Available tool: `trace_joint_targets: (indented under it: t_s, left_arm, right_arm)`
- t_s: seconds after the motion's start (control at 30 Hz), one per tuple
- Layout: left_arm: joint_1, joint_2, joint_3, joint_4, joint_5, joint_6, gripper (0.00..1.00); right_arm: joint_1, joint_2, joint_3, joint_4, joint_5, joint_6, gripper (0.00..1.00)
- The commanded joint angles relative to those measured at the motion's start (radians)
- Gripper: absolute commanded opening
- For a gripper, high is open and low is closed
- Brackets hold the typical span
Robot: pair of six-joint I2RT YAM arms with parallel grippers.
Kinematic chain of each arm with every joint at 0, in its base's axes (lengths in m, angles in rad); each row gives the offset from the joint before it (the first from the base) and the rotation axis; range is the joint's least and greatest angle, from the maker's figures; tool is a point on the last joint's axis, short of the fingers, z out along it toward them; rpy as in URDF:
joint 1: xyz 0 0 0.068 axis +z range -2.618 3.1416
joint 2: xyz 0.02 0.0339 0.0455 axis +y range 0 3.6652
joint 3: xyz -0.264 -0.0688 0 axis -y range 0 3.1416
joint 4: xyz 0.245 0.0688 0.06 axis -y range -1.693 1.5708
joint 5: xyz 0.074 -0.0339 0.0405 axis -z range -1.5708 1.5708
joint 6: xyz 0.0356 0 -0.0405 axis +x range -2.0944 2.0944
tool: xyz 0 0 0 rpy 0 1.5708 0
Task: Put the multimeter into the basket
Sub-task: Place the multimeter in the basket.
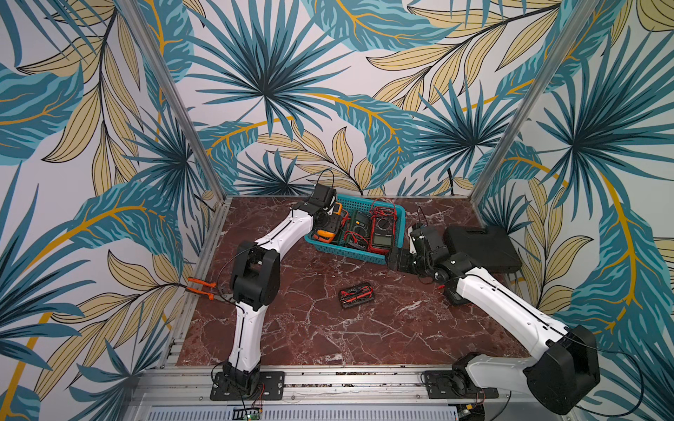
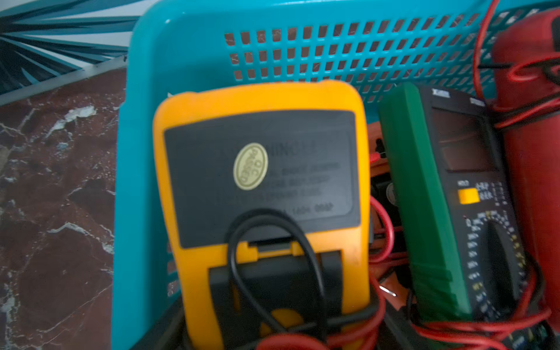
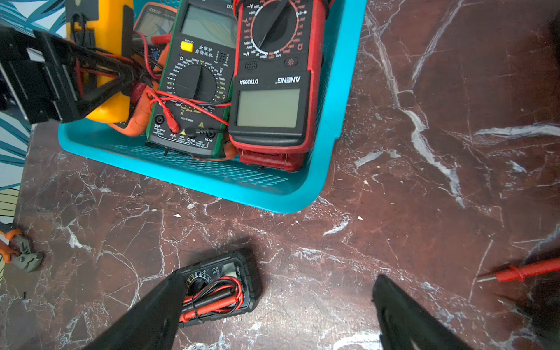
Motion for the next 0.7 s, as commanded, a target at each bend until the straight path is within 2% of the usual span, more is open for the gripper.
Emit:
trace_joint_targets:
  t_s: [0.0, 0.13, 0.17, 0.23, 0.43, 0.67]
  left_arm:
    - [0.006, 0.044, 0.060, -0.117, -0.051, -0.024, 0.65]
    - [0.006, 0.009, 0.044, -0.105, -0.030, -0.031, 0.98]
    - [0.007, -0.007, 0.038, -0.097, -0.025, -0.035, 1.00]
    - [0.006, -0.036, 0.029, -0.083, 0.027, -0.037, 1.00]
    - [0.003, -0.134, -0.016, -0.046, 0.089, -0.058, 1.00]
    - [0.002, -0.250, -0.090, -0.029, 0.052, -0.089, 1.00]
  right_arm:
    - [0.005, 0.012, -0.012, 0.008, 0.006, 0.013, 0.99]
    - [0.006, 0.017, -0.005, 0.008, 0.002, 0.011, 0.99]
    - [0.006, 0.018, -0.003, 0.008, 0.002, 0.011, 0.99]
    - [0.007, 0.018, -0.002, 0.008, 0.000, 0.008, 0.99]
    - [0.009, 0.020, 0.001, 0.008, 0.002, 0.010, 1.00]
    - [0.013, 0.016, 0.008, -0.003, 0.013, 0.001, 1.00]
